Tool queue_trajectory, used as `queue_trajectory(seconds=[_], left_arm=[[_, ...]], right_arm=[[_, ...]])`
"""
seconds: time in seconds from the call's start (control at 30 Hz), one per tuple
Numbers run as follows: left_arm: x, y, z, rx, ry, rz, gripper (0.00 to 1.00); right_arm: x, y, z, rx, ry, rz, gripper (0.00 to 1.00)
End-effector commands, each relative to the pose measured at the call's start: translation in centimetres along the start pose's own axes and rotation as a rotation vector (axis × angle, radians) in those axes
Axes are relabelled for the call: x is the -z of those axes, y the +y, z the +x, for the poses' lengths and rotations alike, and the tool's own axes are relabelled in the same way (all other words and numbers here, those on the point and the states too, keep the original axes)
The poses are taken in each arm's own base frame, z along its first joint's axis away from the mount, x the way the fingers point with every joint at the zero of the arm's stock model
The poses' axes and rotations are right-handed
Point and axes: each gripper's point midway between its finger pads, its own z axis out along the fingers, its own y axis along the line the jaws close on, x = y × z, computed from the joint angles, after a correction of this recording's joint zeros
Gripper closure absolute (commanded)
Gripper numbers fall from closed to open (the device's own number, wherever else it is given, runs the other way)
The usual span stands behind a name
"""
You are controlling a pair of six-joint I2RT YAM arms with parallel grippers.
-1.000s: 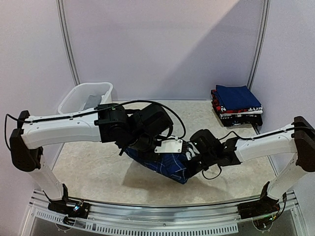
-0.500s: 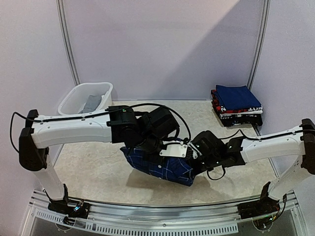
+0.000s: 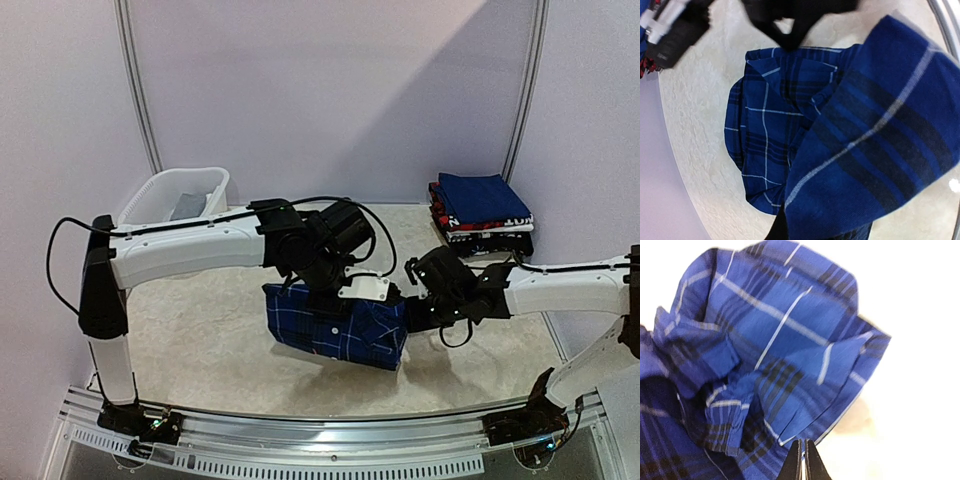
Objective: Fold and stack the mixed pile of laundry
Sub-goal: Fold the 2/3-rectangle-folded shirt at the center of the board.
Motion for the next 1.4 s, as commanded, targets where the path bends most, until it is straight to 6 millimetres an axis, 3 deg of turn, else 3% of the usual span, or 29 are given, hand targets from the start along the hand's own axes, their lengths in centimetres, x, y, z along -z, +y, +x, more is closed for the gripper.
queue_trajectory(seconds=[0.0,0.1,0.27,0.33,0.5,0.63,0.8,1.07,1.13,1.27,1.3,1.37], left_arm=[[3.2,0.4,-0.5,-0.051,-0.062,-0.013,1.00],[3.3,0.6,-0.5,-0.059,-0.044,0.001,1.00],[3.8,0.7,-0.6,-0.068,-0.043,0.004,1.00],[4.8,0.6,-0.6,-0.073,-0.052,0.001,1.00],[7.0,0.1,-0.7,-0.087,-0.068,-0.007,1.00],[7.6,0.0,-0.4,-0.088,-0.041,-0.020,1.00],[8.1,0.1,-0.5,-0.094,-0.036,-0.028,1.00],[6.8,0.9,-1.4,-0.137,-0.050,-0.028,1.00],[6.1,1.3,-1.8,-0.146,-0.066,-0.014,1.00],[4.0,1.9,-2.1,-0.156,-0.067,0.014,1.00],[3.2,1.9,-2.0,-0.155,-0.061,0.027,1.00],[2.4,2.0,-1.9,-0.156,-0.057,0.043,1.00]], right_arm=[[2.2,0.1,-3.6,-0.017,-0.084,-0.044,0.96],[2.7,0.7,-4.8,-0.024,-0.108,-0.099,0.95],[2.0,5.8,-4.7,0.042,-0.025,-0.417,0.96],[1.3,7.6,-3.7,0.080,0.035,-0.522,0.96],[-0.3,9.8,-2.1,0.130,0.126,-0.654,0.96],[-1.5,10.9,-0.1,0.147,0.196,-0.684,0.98],[-1.3,13.6,2.9,0.215,0.249,-0.734,0.98],[0.6,14.1,4.3,0.184,0.236,-0.857,0.98],[0.1,13.5,4.3,0.169,0.232,-0.814,0.98],[-2.9,8.2,3.1,0.094,0.178,-0.446,0.99],[-3.3,6.5,3.0,0.066,0.176,-0.351,0.99],[-3.1,4.9,2.5,0.036,0.147,-0.284,0.98]])
